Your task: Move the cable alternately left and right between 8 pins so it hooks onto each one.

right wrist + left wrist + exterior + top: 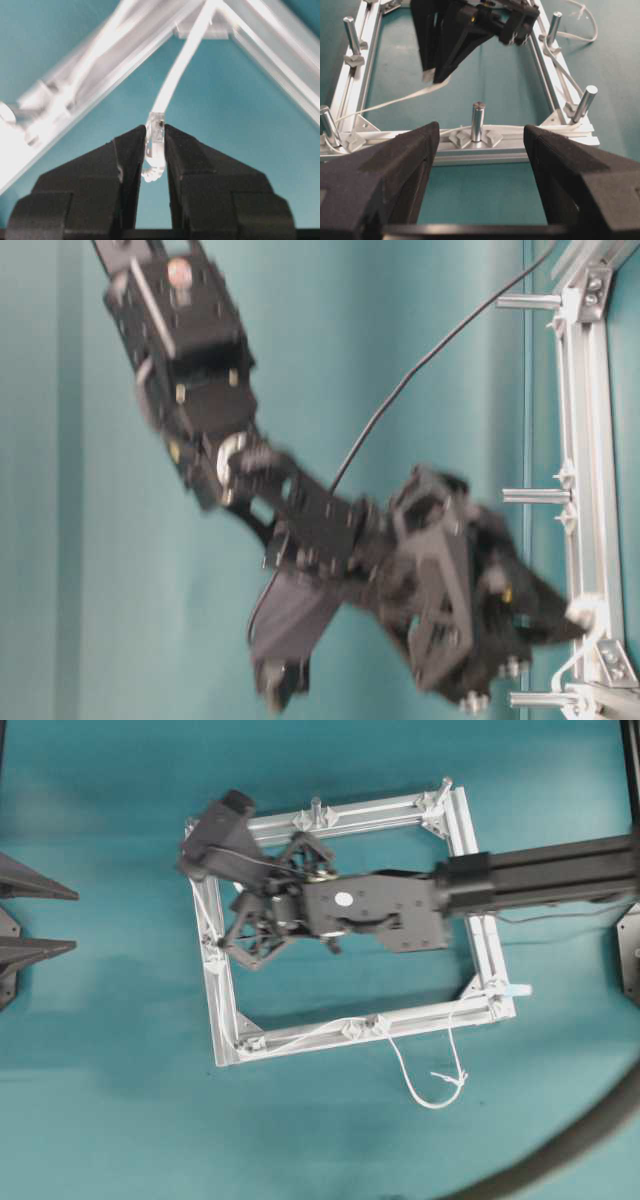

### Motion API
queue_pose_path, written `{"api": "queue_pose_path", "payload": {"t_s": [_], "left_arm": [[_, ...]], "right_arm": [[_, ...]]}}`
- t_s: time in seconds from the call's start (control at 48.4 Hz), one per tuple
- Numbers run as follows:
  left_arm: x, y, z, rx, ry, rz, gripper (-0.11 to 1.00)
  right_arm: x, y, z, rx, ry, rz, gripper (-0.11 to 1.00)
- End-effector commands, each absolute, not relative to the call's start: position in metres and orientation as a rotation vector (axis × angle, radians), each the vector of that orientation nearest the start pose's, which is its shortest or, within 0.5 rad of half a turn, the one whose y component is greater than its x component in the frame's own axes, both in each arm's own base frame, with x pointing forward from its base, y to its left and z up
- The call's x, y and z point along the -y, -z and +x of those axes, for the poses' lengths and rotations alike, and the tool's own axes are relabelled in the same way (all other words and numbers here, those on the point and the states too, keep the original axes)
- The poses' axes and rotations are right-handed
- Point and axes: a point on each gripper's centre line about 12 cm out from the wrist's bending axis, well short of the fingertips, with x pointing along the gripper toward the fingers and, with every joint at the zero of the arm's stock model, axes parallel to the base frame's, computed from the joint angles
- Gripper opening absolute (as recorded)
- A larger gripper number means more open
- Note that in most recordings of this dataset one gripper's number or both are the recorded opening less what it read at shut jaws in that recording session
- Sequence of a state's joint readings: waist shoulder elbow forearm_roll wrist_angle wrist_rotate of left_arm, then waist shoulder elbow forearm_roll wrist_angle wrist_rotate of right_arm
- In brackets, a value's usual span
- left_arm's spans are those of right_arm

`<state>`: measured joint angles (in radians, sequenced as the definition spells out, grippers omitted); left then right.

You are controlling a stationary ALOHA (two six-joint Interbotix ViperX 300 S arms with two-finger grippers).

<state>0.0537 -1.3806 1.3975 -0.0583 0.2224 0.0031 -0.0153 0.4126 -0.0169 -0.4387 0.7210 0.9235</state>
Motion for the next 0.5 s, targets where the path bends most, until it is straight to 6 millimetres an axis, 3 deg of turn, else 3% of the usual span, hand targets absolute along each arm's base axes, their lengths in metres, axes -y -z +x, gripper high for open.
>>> {"api": "queue_pose_path", "payload": {"t_s": [0.0,0.475], "left_arm": [[-0.005,-0.213,0.132,-0.226,-0.044,-0.055,0.69],[-0.005,-0.213,0.132,-0.229,-0.044,-0.053,0.69]], "right_arm": [[0.039,-0.196,0.49,-0.855,0.56,0.419,0.14],[0.064,-0.189,0.422,-0.91,0.684,0.424,0.14]]}}
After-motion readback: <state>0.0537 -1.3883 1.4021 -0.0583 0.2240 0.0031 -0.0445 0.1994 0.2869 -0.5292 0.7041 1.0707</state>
